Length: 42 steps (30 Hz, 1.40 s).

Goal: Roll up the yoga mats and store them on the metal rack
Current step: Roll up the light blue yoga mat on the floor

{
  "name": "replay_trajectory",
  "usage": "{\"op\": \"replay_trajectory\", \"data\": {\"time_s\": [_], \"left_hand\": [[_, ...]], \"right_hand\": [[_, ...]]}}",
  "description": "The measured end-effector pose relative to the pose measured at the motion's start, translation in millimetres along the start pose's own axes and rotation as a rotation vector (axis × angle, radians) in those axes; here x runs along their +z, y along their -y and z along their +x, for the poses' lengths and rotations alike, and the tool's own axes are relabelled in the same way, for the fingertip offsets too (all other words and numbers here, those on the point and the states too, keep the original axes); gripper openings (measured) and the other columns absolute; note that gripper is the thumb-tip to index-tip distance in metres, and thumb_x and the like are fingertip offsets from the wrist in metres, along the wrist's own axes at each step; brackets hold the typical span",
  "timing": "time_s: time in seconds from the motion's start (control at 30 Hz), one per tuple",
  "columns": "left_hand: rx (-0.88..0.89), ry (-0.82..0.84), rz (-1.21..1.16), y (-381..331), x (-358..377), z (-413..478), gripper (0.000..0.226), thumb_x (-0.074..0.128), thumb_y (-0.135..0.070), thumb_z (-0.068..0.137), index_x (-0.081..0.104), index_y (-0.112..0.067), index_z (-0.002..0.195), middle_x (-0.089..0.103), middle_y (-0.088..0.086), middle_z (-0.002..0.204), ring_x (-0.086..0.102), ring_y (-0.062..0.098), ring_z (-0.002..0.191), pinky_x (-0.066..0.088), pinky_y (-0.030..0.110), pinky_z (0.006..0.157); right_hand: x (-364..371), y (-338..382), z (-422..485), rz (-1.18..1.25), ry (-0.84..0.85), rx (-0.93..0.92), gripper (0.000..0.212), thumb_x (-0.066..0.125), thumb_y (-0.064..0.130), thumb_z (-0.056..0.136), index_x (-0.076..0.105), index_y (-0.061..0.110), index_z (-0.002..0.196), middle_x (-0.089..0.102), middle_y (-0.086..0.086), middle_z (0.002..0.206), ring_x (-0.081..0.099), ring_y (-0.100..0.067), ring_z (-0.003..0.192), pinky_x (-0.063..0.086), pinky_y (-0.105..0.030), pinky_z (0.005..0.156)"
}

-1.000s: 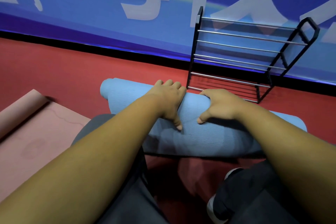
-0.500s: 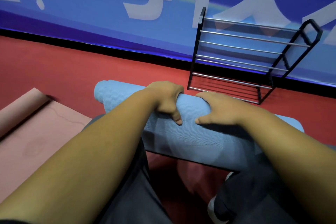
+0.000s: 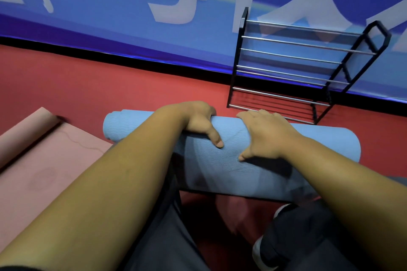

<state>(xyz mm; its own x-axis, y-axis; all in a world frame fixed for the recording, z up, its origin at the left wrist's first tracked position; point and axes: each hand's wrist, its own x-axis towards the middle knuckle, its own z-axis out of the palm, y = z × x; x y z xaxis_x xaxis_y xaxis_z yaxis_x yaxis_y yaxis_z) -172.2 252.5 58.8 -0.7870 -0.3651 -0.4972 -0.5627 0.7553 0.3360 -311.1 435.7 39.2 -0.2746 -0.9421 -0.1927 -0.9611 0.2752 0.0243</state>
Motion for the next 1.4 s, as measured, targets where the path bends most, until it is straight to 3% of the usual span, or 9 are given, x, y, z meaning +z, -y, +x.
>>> {"op": "replay_trajectory", "data": {"time_s": [0.17,0.27,0.4,0.53,0.77,0.9,1.1,1.23,1.4], "left_hand": [[0.072,-0.068,0.163,-2,8,2,0.088,0.083,-0.074,0.068,0.056,-0.028,0.138,0.065,-0.003,0.13,0.062,0.025,0.115,0.053,0.044,0.101],[0.113,-0.171,0.395,-9,17,-2,0.114,0.079,-0.088,0.056,0.046,-0.026,0.145,0.055,-0.002,0.141,0.055,0.028,0.127,0.045,0.05,0.108],[0.144,-0.331,0.642,-23,25,-4,0.129,0.077,-0.095,0.045,0.042,-0.02,0.144,0.053,0.001,0.136,0.055,0.031,0.12,0.044,0.05,0.107],[0.159,-0.418,0.567,-24,22,-2,0.114,0.081,-0.092,0.044,0.049,-0.025,0.131,0.058,-0.004,0.127,0.056,0.028,0.112,0.047,0.046,0.097],[0.178,-0.396,0.499,-18,14,-2,0.106,0.078,-0.093,0.041,0.049,-0.03,0.122,0.061,-0.008,0.12,0.056,0.026,0.108,0.048,0.045,0.091],[0.174,-0.395,0.454,-13,6,1,0.099,0.074,-0.095,0.041,0.052,-0.032,0.114,0.065,-0.009,0.111,0.059,0.025,0.1,0.044,0.04,0.08],[0.084,-0.337,0.372,-8,-5,0,0.097,0.074,-0.096,0.039,0.056,-0.032,0.11,0.067,-0.007,0.096,0.064,0.025,0.088,0.055,0.041,0.076],[0.037,-0.268,0.343,-10,-5,2,0.099,0.075,-0.097,0.038,0.059,-0.034,0.112,0.069,-0.006,0.098,0.065,0.026,0.088,0.056,0.042,0.079],[0.024,-0.279,0.295,-8,-1,1,0.097,0.075,-0.095,0.046,0.06,-0.036,0.122,0.069,-0.01,0.117,0.066,0.024,0.107,0.055,0.043,0.089]], "right_hand": [[-5,-7,4,0.161,0.047,0.038,0.1,0.085,0.081,0.047,0.051,0.038,0.13,0.064,0.012,0.13,0.061,-0.023,0.12,0.053,-0.045,0.095],[-12,-11,6,0.299,0.065,0.087,0.108,0.088,0.076,0.041,0.051,0.041,0.136,0.065,0.014,0.127,0.062,-0.02,0.11,0.055,-0.044,0.094],[-24,-18,9,0.377,0.075,0.11,0.104,0.091,0.074,0.039,0.055,0.041,0.131,0.067,0.014,0.117,0.064,-0.017,0.102,0.057,-0.043,0.091],[-29,-20,7,0.405,0.085,0.108,0.096,0.092,0.073,0.041,0.057,0.042,0.125,0.068,0.015,0.114,0.065,-0.015,0.101,0.057,-0.043,0.091],[-30,-14,1,0.333,0.064,0.059,0.101,0.085,0.079,0.056,0.049,0.041,0.142,0.062,0.013,0.133,0.061,-0.018,0.118,0.052,-0.046,0.102],[-24,-15,-1,0.218,0.029,0.07,0.116,0.078,0.084,0.064,0.03,0.039,0.16,0.047,0.007,0.153,0.049,-0.026,0.137,0.041,-0.047,0.113],[-4,-15,-1,0.05,-0.042,0.072,0.153,0.084,0.086,0.053,0.002,0.031,0.17,0.031,0.0,0.158,0.04,-0.03,0.136,0.036,-0.047,0.115],[-3,-14,3,0.021,-0.074,0.108,0.14,0.085,0.082,0.057,0.016,0.03,0.167,0.044,0.004,0.153,0.047,-0.03,0.134,0.041,-0.049,0.107],[-8,-19,8,0.117,-0.027,0.132,0.112,0.085,0.082,0.051,0.044,0.039,0.145,0.056,0.013,0.14,0.053,-0.027,0.125,0.045,-0.05,0.099]]}}
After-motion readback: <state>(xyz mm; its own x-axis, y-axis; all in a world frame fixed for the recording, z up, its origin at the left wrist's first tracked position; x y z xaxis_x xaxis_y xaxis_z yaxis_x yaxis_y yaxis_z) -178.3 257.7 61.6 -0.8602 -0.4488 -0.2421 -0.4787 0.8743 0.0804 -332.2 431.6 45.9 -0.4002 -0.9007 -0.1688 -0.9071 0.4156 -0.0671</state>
